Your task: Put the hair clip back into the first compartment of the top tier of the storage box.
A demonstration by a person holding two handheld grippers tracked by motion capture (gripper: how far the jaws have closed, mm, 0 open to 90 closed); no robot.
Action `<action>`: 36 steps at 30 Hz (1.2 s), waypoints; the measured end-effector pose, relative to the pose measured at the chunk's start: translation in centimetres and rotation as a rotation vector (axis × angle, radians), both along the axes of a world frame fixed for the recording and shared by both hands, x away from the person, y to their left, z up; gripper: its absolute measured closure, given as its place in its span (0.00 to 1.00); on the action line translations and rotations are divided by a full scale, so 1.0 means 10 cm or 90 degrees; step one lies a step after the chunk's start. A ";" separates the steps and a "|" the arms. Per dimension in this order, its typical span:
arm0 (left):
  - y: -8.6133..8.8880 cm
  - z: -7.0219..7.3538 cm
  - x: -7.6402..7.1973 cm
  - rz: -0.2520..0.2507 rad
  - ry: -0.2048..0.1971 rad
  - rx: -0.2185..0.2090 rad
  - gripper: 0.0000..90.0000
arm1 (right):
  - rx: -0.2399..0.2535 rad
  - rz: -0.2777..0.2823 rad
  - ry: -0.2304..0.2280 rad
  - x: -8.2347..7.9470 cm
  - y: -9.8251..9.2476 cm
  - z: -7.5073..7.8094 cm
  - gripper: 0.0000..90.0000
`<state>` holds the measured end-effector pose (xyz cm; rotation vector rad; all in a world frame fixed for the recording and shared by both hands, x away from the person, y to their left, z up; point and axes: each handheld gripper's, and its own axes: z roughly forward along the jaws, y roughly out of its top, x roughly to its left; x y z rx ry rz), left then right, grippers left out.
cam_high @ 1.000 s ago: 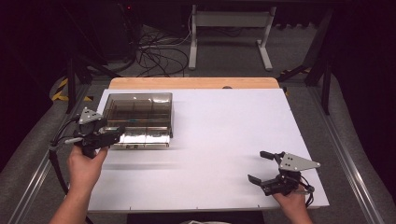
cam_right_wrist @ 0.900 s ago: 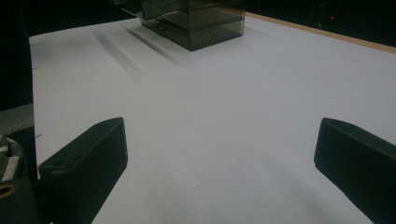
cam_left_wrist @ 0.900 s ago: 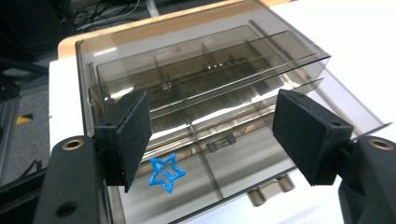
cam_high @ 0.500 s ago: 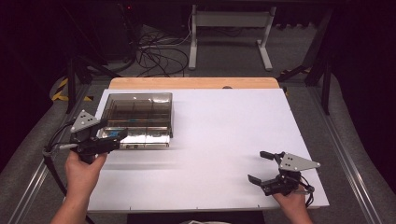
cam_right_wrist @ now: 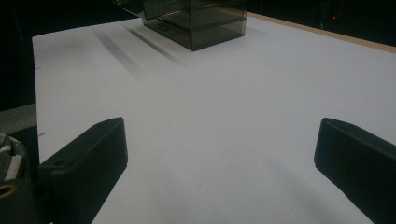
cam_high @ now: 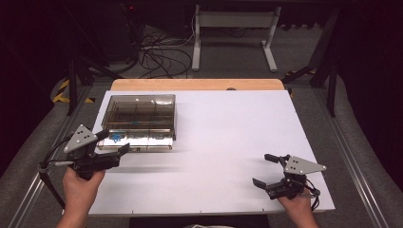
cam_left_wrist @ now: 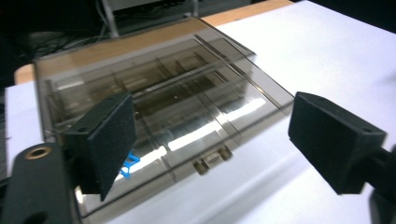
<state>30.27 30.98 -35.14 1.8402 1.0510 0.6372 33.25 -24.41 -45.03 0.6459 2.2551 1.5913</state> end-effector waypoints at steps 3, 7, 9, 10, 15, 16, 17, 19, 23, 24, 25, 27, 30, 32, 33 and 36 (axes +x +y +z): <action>-0.01 -0.04 -0.06 -0.015 -0.010 0.001 0.13 | -0.003 0.001 -0.001 0.00 0.00 0.00 0.04; 0.00 -0.10 -0.15 -0.019 -0.022 -0.003 0.13 | -0.002 0.001 0.000 0.00 0.00 0.00 0.04; -0.01 -0.13 -0.17 -0.017 -0.020 -0.005 0.13 | -0.003 0.001 0.000 0.00 0.00 0.00 0.04; -0.02 -0.15 -0.19 -0.017 -0.022 -0.005 0.13 | -0.003 0.001 -0.001 -0.01 0.01 0.00 0.04; -0.03 -0.25 -0.23 -0.018 -0.022 -0.008 0.10 | -0.003 0.001 0.000 -0.01 0.00 0.00 0.04; -0.03 -0.28 -0.24 -0.020 -0.020 -0.011 0.10 | -0.003 0.001 0.000 -0.01 0.00 0.00 0.04; -0.03 -0.30 -0.24 -0.021 -0.016 -0.013 0.10 | -0.003 0.001 0.000 -0.01 0.00 0.00 0.04; -0.03 -0.36 -0.25 -0.019 -0.017 -0.015 0.09 | -0.004 0.001 0.000 -0.01 0.00 0.00 0.04; -0.03 -0.45 -0.26 -0.018 -0.026 -0.015 0.07 | -0.003 0.002 0.000 -0.01 0.01 0.00 0.04; -0.03 -0.48 -0.26 -0.018 -0.027 -0.014 0.07 | -0.004 0.001 0.000 -0.01 0.00 0.00 0.04; -0.04 -0.50 -0.27 -0.018 -0.029 -0.013 0.07 | -0.004 0.001 0.001 -0.01 0.00 0.00 0.04; -0.03 -0.54 -0.27 -0.022 -0.030 -0.010 0.06 | -0.003 0.002 0.000 -0.01 0.01 0.00 0.04; -0.04 -0.61 -0.28 -0.028 -0.027 -0.009 0.06 | -0.004 0.002 0.000 -0.01 0.01 0.00 0.04; -0.04 -0.66 -0.28 -0.033 -0.028 -0.007 0.06 | -0.004 0.002 0.001 -0.01 0.01 0.00 0.04; -0.04 -0.68 -0.28 -0.037 -0.029 -0.007 0.06 | -0.004 0.003 0.001 -0.01 0.01 0.00 0.04; -0.04 -0.75 -0.28 -0.044 -0.031 -0.002 0.06 | -0.004 0.003 0.001 -0.01 0.01 0.00 0.04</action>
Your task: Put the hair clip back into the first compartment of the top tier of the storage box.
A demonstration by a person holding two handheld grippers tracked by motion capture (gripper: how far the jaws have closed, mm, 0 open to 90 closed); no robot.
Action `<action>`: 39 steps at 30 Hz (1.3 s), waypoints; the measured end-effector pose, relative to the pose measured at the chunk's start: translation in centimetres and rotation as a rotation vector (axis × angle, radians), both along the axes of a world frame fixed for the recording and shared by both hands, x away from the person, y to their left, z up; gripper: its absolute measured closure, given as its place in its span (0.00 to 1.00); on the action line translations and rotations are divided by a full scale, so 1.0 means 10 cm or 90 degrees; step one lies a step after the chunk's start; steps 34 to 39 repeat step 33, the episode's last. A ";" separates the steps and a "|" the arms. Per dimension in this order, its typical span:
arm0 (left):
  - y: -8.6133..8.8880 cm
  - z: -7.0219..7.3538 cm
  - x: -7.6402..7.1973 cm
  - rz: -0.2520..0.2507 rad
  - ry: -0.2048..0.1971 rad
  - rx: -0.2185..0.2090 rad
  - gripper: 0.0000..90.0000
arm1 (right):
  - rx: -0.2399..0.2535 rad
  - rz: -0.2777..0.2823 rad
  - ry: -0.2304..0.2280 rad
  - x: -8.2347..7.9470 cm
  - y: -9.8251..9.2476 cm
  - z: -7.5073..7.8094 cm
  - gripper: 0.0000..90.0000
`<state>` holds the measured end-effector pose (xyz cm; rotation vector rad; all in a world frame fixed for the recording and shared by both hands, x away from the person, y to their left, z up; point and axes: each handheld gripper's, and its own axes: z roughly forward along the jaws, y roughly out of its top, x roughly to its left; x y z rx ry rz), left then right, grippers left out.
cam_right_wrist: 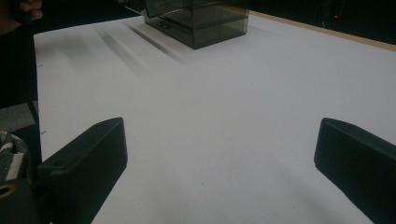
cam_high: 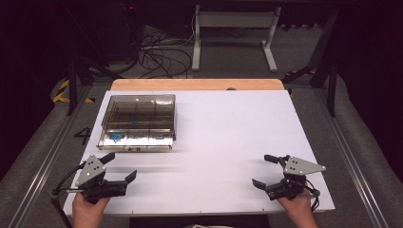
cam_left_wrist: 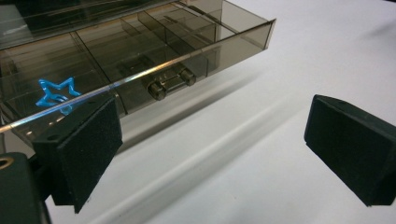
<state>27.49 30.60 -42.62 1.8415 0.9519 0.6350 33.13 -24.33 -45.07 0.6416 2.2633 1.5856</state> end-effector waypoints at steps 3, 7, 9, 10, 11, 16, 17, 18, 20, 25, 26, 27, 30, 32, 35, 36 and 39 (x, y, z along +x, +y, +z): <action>0.01 -0.07 -0.01 -0.004 -0.007 -0.008 0.06 | 0.000 0.000 -0.001 0.00 0.00 0.00 0.04; 0.01 -0.18 0.00 0.001 0.016 -0.009 0.06 | -0.001 -0.003 0.002 -0.01 -0.01 0.00 0.04; 0.00 -0.22 0.00 -0.005 0.026 -0.012 0.06 | -0.002 -0.003 0.003 -0.01 -0.01 0.00 0.04; 0.00 -0.23 0.00 -0.007 0.025 -0.006 0.06 | -0.005 -0.003 0.003 -0.01 0.00 0.00 0.04; -0.01 -0.23 0.00 -0.008 0.020 -0.005 0.05 | -0.005 -0.002 0.004 -0.01 0.00 0.00 0.04; -0.04 -0.24 0.01 -0.020 0.013 0.004 0.04 | -0.007 -0.001 0.007 0.00 0.00 -0.01 0.03; -0.04 -0.24 0.01 -0.020 0.011 0.005 0.03 | -0.007 -0.001 0.008 0.01 0.00 -0.01 0.03; -0.04 -0.24 0.00 -0.018 0.009 0.002 0.03 | -0.007 -0.001 0.008 0.01 0.00 -0.02 0.03; -0.02 -0.23 0.00 -0.020 0.006 -0.003 0.03 | -0.008 0.000 0.008 0.01 0.00 -0.01 0.03; -0.01 -0.23 0.00 -0.015 0.005 -0.008 0.03 | -0.007 0.000 0.009 0.01 0.00 -0.02 0.03; -0.01 -0.23 -0.01 -0.013 0.003 -0.007 0.03 | -0.006 0.000 0.009 0.01 0.00 -0.02 0.03; -0.01 -0.23 -0.01 -0.012 0.004 -0.010 0.03 | -0.006 0.001 0.009 0.01 0.00 -0.01 0.03; 0.00 -0.23 -0.01 -0.007 0.004 -0.020 0.03 | -0.008 0.002 0.007 0.01 0.00 -0.01 0.03; 0.01 -0.23 0.00 0.003 0.008 -0.034 0.02 | -0.008 0.002 0.008 0.01 0.00 -0.01 0.03; 0.02 -0.23 0.00 0.001 0.007 -0.041 0.02 | -0.008 0.002 0.008 0.01 0.00 -0.01 0.03; 0.02 -0.23 0.00 0.001 0.007 -0.041 0.02 | -0.008 0.002 0.008 0.01 0.00 -0.01 0.03; 0.02 -0.23 0.00 0.001 0.007 -0.041 0.02 | -0.008 0.002 0.008 0.01 0.00 -0.01 0.03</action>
